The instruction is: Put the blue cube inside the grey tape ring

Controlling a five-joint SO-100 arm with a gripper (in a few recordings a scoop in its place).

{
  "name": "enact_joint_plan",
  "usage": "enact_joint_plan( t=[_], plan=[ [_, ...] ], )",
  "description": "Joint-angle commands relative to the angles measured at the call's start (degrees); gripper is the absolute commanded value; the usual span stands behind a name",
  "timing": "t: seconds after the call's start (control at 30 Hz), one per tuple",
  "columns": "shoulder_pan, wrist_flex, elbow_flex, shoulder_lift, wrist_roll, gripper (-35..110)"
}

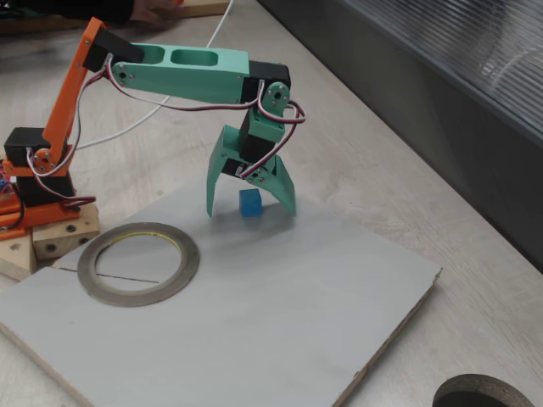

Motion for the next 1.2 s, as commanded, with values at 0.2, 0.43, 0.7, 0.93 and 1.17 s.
enact_joint_plan(
  t=[0.2, 0.43, 0.7, 0.93, 1.17],
  plan=[
    [-0.6, -4.1, -12.1, -0.5, 0.4, 49],
    [-0.6, -4.5, -12.7, -0.5, 0.8, 25],
    [-0.6, -9.4, -12.7, -0.4, 0.8, 15],
    [-0.5, -9.6, -12.7, -0.4, 0.8, 13],
    [0.2, -8.8, -12.7, 1.6, 0.9, 13]
  ],
)
